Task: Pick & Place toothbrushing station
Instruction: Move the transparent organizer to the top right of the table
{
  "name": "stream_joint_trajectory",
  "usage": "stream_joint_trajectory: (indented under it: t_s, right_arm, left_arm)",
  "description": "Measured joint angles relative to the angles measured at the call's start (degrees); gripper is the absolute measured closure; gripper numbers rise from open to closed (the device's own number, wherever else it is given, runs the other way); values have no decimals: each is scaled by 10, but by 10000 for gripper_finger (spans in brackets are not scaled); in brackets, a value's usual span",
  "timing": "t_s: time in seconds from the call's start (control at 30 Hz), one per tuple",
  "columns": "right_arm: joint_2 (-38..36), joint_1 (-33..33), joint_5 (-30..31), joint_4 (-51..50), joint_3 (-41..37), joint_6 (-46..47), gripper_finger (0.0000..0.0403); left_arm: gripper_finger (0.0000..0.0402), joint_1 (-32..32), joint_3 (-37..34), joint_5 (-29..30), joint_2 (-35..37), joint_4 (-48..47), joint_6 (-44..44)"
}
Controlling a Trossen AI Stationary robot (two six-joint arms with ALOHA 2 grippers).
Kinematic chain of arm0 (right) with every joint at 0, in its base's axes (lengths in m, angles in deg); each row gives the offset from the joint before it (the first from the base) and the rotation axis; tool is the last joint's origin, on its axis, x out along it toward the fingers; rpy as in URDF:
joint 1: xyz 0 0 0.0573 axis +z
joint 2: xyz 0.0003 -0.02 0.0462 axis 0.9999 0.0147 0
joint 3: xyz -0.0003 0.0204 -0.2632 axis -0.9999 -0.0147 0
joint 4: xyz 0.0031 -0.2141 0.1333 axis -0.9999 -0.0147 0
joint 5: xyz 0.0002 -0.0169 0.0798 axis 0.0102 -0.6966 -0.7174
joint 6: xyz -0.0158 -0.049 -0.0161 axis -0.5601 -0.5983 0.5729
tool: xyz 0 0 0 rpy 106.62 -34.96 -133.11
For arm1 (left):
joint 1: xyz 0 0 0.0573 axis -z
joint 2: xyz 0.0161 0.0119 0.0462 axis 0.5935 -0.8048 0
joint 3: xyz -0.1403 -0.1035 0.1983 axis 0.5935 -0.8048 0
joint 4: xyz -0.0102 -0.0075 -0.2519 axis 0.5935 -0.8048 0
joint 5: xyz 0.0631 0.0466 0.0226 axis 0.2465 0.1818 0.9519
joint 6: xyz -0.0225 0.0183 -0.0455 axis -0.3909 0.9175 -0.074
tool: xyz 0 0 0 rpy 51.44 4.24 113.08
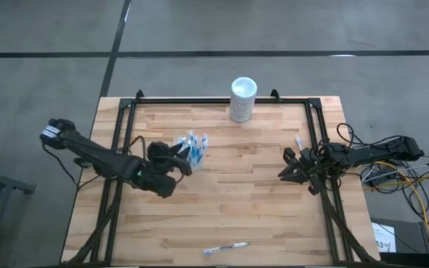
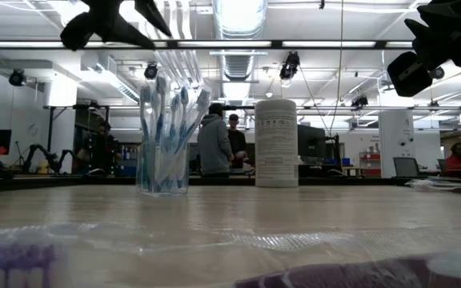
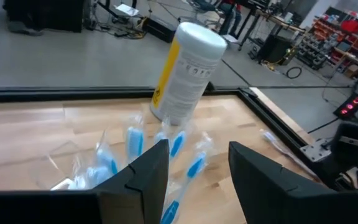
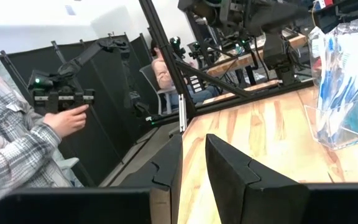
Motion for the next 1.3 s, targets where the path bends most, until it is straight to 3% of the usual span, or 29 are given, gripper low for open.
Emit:
stream_joint_trajectory:
  t_s: [0.13,0.3,0.5,0.9,1.13,1.3]
  right_arm:
    - [0,0,0,0,0,0,335]
    - [0,0,0,0,0,0,335]
    - [0,0,0,0,0,0,335]
    - [0,0,0,-1,0,0,335]
    - [0,0,0,-1,0,0,335]
    - [0,0,0,-1,0,0,335]
  left_arm:
    - [231,0,25,-32,20,1,50]
    - [232,0,73,-105,35,1,183]
    - [231,-7,134,-112,35,1,284]
    - [232,-14,192,-122,33,1,383]
    - [232,-13,224,-218,34,-25,462]
    - [232,-13,232,-238,40,-120,412]
